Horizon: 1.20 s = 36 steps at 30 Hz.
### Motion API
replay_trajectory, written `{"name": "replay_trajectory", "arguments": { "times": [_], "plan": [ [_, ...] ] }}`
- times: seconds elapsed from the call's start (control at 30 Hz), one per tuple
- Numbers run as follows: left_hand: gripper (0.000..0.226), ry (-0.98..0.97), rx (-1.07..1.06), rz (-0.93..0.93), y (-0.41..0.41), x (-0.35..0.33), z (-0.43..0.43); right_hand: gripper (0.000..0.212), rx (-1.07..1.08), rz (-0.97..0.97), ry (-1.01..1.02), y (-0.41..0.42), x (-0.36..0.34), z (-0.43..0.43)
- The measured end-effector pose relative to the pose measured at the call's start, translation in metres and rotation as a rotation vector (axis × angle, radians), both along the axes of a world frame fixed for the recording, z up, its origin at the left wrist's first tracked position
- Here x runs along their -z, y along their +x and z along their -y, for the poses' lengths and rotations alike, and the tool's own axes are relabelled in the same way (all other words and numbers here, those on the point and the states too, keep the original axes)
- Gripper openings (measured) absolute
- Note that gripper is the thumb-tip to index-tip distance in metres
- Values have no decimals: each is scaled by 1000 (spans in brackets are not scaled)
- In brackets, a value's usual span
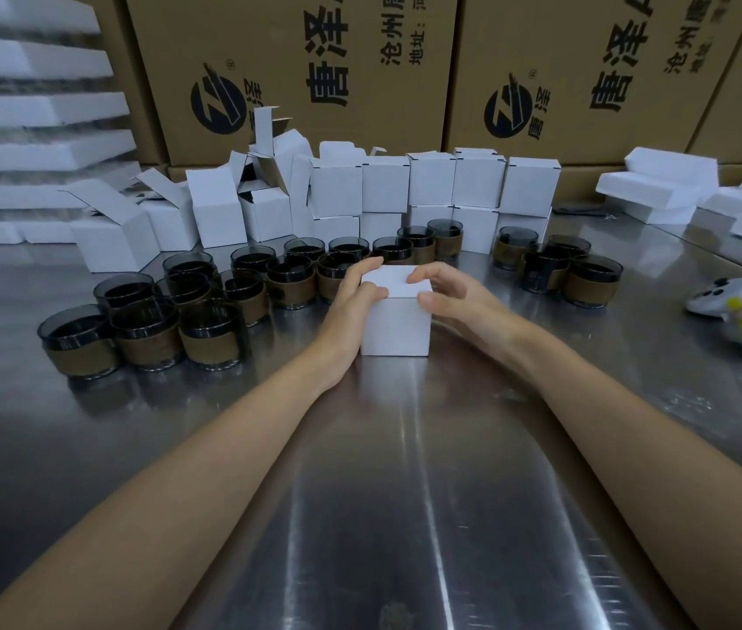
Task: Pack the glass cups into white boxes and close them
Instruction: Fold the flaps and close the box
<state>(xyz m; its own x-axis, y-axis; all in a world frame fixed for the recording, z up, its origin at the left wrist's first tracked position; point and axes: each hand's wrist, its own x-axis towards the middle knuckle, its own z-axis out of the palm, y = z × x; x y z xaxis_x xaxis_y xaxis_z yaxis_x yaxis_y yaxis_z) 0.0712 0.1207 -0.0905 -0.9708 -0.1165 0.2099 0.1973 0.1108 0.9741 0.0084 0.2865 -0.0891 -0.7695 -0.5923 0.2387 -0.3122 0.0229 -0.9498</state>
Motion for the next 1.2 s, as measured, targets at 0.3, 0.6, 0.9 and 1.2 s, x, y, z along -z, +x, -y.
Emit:
{"name": "replay_trajectory", "arguments": {
  "times": [0.3, 0.6, 0.9, 1.2],
  "plan": [
    [50, 62, 1, -5, -10, 9, 6, 31, 127, -113, -23, 1, 4, 2],
    [45, -8, 77, -62, -7, 10, 5, 32, 156, -124, -54, 5, 2, -2],
    [70, -52, 66, -68, -9, 13, 2, 31, 260, -131, -145, 5, 2, -2],
    [59, -855, -26, -251, -5, 23, -7, 35, 638, -334, -288, -31, -38, -54]
  ]
}}
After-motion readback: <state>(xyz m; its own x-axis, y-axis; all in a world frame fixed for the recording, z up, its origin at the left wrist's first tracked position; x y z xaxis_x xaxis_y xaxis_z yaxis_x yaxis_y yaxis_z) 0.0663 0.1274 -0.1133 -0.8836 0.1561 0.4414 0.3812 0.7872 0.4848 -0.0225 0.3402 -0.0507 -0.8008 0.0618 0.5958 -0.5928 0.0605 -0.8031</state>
